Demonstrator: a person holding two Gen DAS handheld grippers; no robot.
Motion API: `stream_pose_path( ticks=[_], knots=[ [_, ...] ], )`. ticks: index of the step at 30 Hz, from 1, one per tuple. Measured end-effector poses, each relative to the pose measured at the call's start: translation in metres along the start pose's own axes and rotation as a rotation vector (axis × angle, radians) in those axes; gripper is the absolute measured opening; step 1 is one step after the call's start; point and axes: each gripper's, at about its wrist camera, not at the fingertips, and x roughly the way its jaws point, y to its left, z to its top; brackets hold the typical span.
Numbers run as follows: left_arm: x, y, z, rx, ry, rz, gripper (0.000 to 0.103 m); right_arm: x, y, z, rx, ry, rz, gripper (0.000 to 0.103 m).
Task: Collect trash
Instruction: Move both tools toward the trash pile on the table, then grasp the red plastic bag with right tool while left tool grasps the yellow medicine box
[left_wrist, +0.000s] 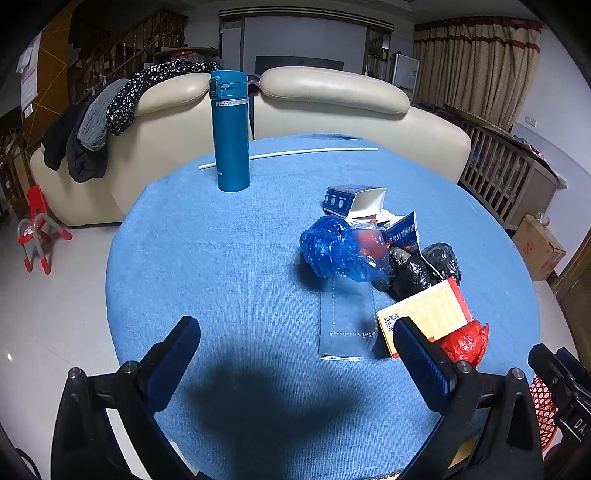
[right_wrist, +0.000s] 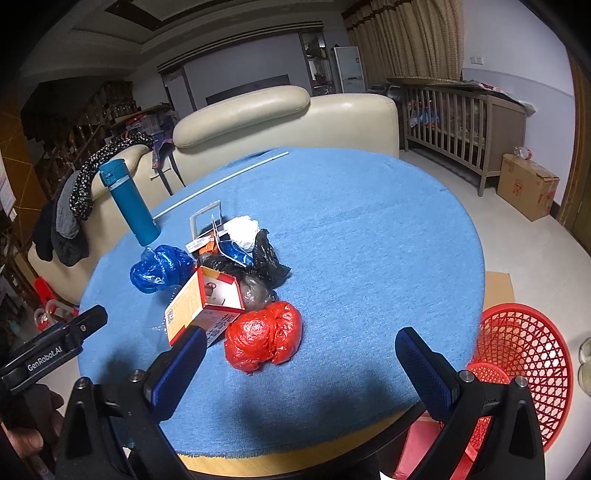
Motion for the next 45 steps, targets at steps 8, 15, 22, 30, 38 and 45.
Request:
stream_pose_path(
  ticks=[8, 15, 22, 30, 38, 45],
  knots=[
    [-0.002, -0.001, -0.001, 0.0, -0.002, -0.002, 0.103, -0.001, 0.0, 0.0, 0.001, -0.005, -0.005, 0.103],
    [-0.002, -0.001, -0.001, 0.001, -0.002, -0.004, 0.103, 0.0, 0.0, -0.001, 0.001, -0.004, -0.007, 0.103],
    [0.0, 0.001, -0.005, -0.003, 0.0, -0.004, 0.103, 0.003, -0.006, -0.003, 0.012, 0.005, -0.011, 0.103],
    [0.015, 0.003, -0.017, -0.008, 0.029, -0.012, 0.103, 0.023, -0.018, -0.019, 0.019, 0.071, 0.013, 0.103],
    [0.023, -0.014, -0.025, 0.08, 0.042, -0.069, 0.103, 0.049, -0.009, -0.018, -0.047, 0.103, 0.076, 0.103],
    [0.022, -0.017, -0.019, 0.129, 0.019, -0.11, 0.103, 0.089, -0.001, -0.005, -0.091, 0.152, 0.121, 0.103]
  ],
)
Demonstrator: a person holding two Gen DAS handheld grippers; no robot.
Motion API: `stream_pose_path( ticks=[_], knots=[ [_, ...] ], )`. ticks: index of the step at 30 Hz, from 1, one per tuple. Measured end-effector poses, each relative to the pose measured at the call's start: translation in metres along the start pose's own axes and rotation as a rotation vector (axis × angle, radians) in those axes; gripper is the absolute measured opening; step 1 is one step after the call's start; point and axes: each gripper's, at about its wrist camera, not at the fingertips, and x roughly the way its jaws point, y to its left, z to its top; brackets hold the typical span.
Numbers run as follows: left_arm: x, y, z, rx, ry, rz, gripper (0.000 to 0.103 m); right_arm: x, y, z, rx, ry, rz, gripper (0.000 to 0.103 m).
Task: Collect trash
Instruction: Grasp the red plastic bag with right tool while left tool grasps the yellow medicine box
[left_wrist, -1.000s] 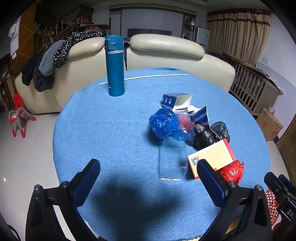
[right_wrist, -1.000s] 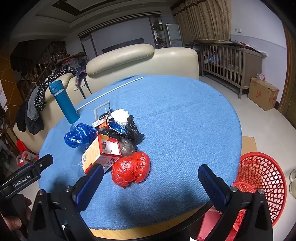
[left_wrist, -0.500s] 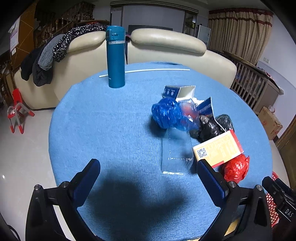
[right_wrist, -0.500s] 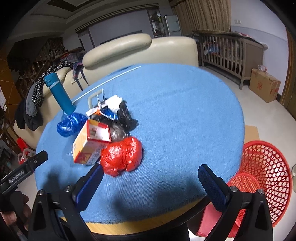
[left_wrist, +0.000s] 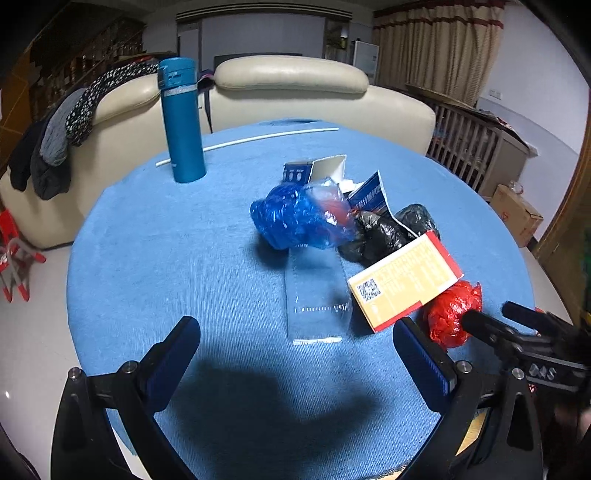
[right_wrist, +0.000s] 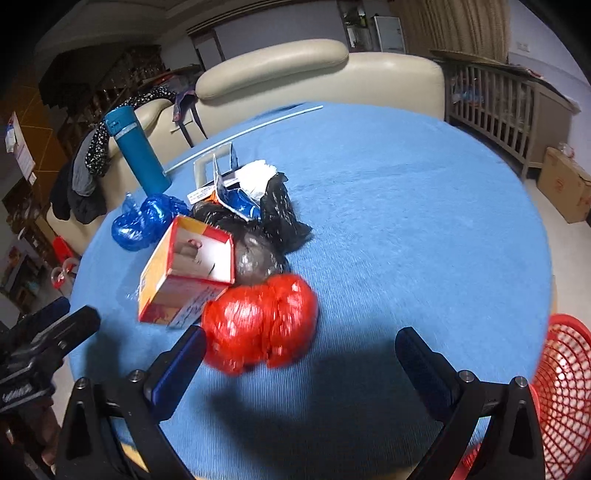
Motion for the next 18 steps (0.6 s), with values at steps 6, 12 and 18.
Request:
stream_pose_path(
  ticks=[6, 12, 18],
  knots=[
    [0.004, 0.003, 0.012, 0.013, -0.003, -0.009, 0.103, 0.026, 0.0, 0.013, 0.0, 0.035, 0.093, 0.094],
    [0.011, -0.011, 0.02, 0.062, 0.014, -0.044, 0.103, 0.03, 0.002, 0.015, 0.004, 0.026, 0.174, 0.06],
    [0.023, -0.049, 0.03, 0.186, 0.036, -0.112, 0.103, 0.008, -0.024, 0.005, 0.097, -0.017, 0.193, 0.058]
  ],
)
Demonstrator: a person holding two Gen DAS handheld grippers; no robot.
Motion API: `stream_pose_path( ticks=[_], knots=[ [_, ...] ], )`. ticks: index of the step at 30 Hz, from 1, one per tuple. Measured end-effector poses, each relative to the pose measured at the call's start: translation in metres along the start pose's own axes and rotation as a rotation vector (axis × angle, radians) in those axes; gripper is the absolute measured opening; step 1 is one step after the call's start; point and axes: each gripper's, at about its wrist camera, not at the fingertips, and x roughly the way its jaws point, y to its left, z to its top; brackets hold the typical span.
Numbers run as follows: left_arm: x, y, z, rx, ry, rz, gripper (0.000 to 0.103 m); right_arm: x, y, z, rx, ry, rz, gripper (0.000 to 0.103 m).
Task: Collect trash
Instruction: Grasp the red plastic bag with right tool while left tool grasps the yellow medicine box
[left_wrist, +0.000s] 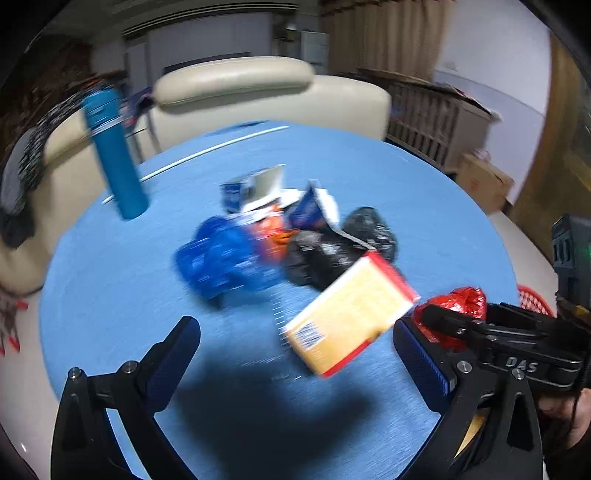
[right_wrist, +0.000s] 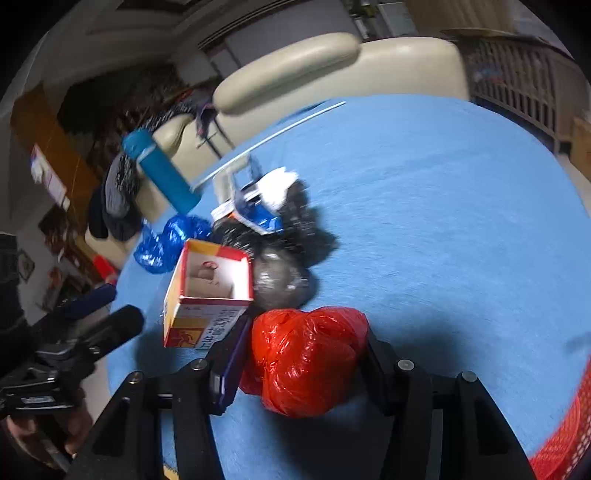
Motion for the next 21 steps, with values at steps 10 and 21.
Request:
stream_pose_path(
  ticks=[10, 21],
  knots=[
    [0.041, -0.045, 0.009, 0.187, 0.13, -0.035, 0.079, -0.048, -0.043, -0.014, 0.126, -0.057, -0.024, 0.058],
    [0.005, -0.052, 0.009, 0.128, 0.071, -0.033, 0.052, -0.079, -0.052, -0.024, 0.152, -0.119, -0.014, 0.058]
  ],
)
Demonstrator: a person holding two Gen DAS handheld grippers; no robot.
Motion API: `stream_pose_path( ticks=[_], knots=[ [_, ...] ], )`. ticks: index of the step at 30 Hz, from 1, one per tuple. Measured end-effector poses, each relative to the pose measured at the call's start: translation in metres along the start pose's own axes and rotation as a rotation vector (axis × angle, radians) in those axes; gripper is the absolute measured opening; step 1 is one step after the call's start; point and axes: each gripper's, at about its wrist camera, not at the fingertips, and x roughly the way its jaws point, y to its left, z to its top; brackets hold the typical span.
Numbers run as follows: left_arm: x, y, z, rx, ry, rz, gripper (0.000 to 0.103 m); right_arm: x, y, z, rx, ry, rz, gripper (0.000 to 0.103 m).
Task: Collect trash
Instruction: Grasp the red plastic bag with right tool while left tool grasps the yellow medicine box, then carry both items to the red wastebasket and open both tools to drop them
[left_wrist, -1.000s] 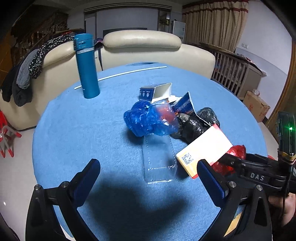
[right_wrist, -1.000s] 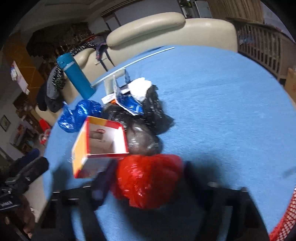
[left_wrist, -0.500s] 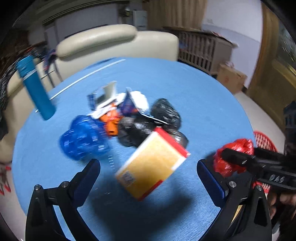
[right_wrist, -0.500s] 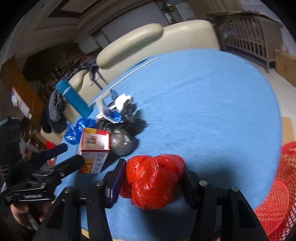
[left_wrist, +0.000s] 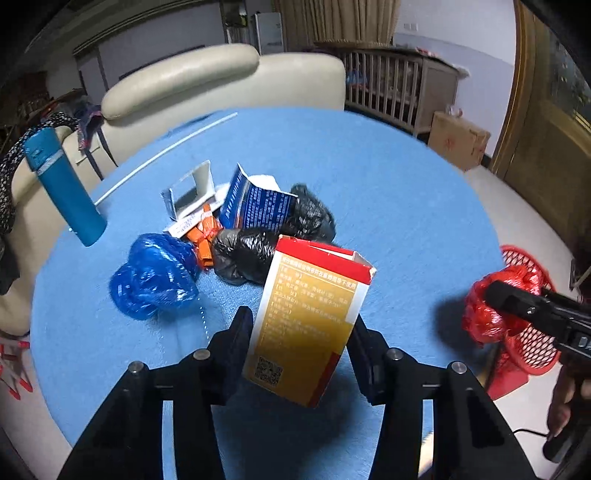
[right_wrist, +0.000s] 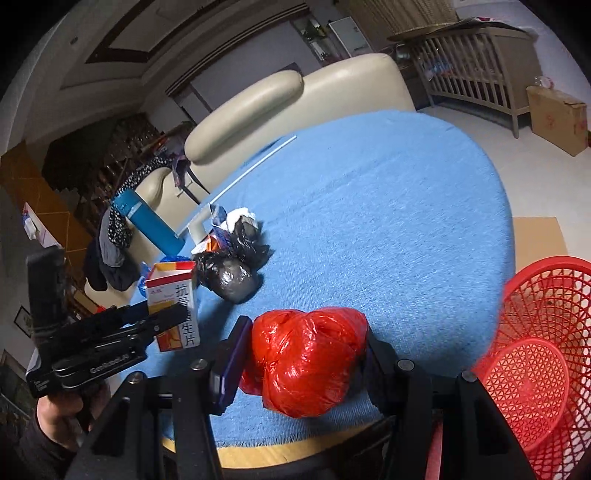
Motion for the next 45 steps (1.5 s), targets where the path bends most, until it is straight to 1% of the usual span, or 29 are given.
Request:
stream_pose_path(
  ticks=[4, 10, 15, 19, 24, 26, 33, 36, 40, 45],
  knots=[
    [-0.022, -0.003, -0.002, -0.034, -0.042, -0.021, 0.052, -0.017, -0.004, -0.001, 0.015, -0.033, 0.001, 0.058],
    [-0.038, -0.024, 0.001, -0.016, -0.078, -0.049, 0.052, -0.044, -0.017, -0.002, 0.036, -0.085, -0.027, 0.058],
    [-0.043, -0.047, 0.009, 0.01, -0.094, -0.092, 0.052, -0.076, -0.048, -0.005, 0.097, -0.144, -0.077, 0.058],
    [-0.039, -0.073, 0.019, 0.066, -0.103, -0.131, 0.052, -0.094, -0.08, -0.01, 0.158, -0.169, -0.134, 0.058],
    [-0.031, -0.122, 0.032, 0.152, -0.094, -0.195, 0.052, -0.11, -0.123, -0.02, 0.242, -0.183, -0.206, 0.058],
    [-0.027, -0.144, 0.034, 0.187, -0.086, -0.226, 0.052, -0.115, -0.136, -0.024, 0.263, -0.185, -0.223, 0.058],
    [-0.009, -0.204, 0.038, 0.284, -0.048, -0.284, 0.052, -0.129, -0.178, -0.036, 0.335, -0.182, -0.272, 0.06],
    [-0.002, -0.222, 0.037, 0.308, -0.02, -0.303, 0.052, -0.132, -0.195, -0.042, 0.389, -0.165, -0.287, 0.064],
    [0.009, -0.24, 0.035, 0.329, 0.019, -0.323, 0.053, -0.139, -0.213, -0.048, 0.462, -0.179, -0.292, 0.074],
    [0.018, -0.255, 0.031, 0.343, 0.049, -0.344, 0.054, -0.156, -0.219, -0.047, 0.481, -0.231, -0.31, 0.074]
  ],
)
